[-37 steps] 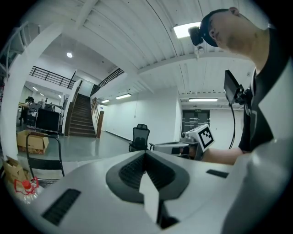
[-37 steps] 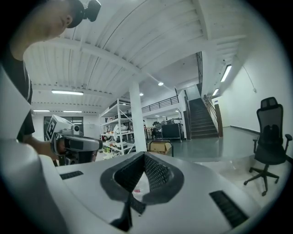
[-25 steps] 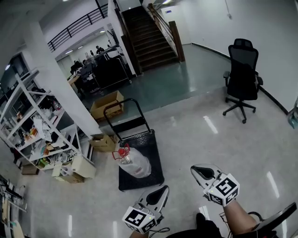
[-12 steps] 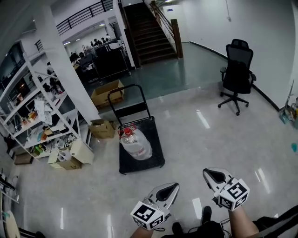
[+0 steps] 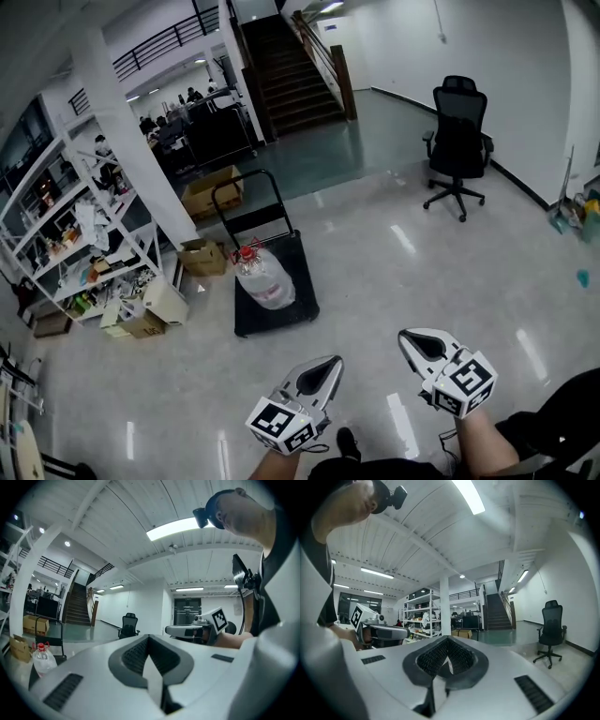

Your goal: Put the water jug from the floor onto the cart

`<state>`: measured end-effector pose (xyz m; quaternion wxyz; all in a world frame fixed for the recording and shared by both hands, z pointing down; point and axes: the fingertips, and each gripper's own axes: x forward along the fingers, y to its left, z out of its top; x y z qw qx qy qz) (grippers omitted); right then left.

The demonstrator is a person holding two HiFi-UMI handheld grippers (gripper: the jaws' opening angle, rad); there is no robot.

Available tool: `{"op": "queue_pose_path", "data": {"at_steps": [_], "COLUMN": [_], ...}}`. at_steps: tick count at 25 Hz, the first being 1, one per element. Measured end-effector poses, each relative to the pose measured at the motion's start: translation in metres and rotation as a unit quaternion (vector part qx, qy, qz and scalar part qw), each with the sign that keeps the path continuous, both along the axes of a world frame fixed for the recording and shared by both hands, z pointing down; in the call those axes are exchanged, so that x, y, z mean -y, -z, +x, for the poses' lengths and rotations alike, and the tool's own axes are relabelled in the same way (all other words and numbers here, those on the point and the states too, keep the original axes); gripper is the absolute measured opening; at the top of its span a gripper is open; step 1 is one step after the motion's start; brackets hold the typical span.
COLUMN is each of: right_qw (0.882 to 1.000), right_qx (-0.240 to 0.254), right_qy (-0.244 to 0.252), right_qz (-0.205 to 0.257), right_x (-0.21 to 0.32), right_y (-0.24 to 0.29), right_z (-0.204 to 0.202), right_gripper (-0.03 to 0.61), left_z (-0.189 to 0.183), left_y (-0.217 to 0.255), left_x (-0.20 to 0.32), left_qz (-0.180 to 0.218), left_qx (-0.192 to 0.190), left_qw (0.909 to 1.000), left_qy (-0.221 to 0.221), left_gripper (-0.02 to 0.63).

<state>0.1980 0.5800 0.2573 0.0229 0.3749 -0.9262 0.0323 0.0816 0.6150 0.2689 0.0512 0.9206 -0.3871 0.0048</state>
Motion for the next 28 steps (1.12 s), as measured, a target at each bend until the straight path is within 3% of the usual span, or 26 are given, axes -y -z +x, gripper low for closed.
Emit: {"op": "queue_pose_path", "data": {"at_steps": [6,11,19,23,28], "right_qw": [1.000,1.000,1.000,0.999,0.999], "right_qx": [-0.010,-0.003,0.020,0.011,0.001], "right_qy": [0.013,0.017,-0.018,-0.036,-0.036], "right_qz": [0.003,-0.004,-0.006,0.000,0.003], "right_x": [-0.082,-0.124,-0.156,-0.162,-0.166], "right_y": [-0.001,0.002,0.022,0.026,0.030], "right_z": [0.084,0.107,0.099,0.074,0.048], "right_gripper": [0.002,0.002,0.002,0.002,0.002], "left_z": [0.072,0.084,0.040,0.002,-0.029], "left_y": [0.004,0.009,0.027,0.030,0.026], "left_x": [-0.077,-0.122,-0.166,-0.179,-0.184], "left_qz": [-0.017,-0.024,0.001,0.014,0.009], "left_qx": [-0.008,-0.019,-0.006,0.004,-0.012], "left_qw": [0.9993,0.9978,0.9955,0.9948,0.9934], "left_qy": [0.033,0.060,0.095,0.101,0.114], "left_gripper": [0.002,0.001,0.000,0.002,0.002]}}
